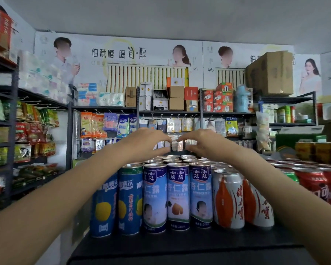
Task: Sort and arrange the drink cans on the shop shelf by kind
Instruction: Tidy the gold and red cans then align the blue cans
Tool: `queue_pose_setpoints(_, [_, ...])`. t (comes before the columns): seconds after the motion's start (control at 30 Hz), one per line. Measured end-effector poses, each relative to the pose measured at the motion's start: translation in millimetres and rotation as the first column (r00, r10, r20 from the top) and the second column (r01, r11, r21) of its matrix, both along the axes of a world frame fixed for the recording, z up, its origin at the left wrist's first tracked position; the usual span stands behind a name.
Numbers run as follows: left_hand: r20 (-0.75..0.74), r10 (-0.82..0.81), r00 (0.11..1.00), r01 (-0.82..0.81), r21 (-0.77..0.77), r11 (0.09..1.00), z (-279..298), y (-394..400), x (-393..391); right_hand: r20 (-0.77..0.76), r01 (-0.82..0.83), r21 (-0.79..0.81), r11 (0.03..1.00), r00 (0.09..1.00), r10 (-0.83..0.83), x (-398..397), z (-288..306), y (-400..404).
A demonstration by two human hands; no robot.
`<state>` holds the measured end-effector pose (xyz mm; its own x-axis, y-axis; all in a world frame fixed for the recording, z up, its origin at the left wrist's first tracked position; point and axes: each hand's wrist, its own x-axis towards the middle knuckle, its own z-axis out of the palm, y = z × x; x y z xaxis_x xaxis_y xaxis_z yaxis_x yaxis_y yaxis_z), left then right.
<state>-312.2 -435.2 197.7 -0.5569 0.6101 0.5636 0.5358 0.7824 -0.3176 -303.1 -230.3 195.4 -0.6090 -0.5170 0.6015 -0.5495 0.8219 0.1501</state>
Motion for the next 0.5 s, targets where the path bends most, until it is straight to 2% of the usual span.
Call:
queue_pose_setpoints(0.1, [-0.144,0.104,0.984,-0.143,-0.292,0.946,13,0,-31,-0.088,0.061,0.254,0.965,0.995,-0.039,-36,12,1])
queue_pose_setpoints(0.23, [-0.196,0.182,0.964,-0.259,-0.52,0.814,23,5,-71,0.005,0.102,0.398,0.912,0.994,-0.113,-78,22,3])
queue_pose_setpoints(0.3, [-0.159,0.227,0.961,-0.276,-0.583,0.764,21,6,-91,0.057,0.062,0.412,0.909,0.994,-0.093,-94,17,-3])
queue_pose_setpoints(0.4, [-0.037,0.355,0.934,-0.311,-0.575,0.757,19,8,-108,0.178,0.024,0.412,0.911,0.978,-0.106,-110,17,-9])
queue_pose_setpoints(0.5, [-0.037,0.41,0.911,-0.343,-0.619,0.706,18,21,-103,0.207,0.005,0.407,0.913,0.974,-0.098,-117,17,-16])
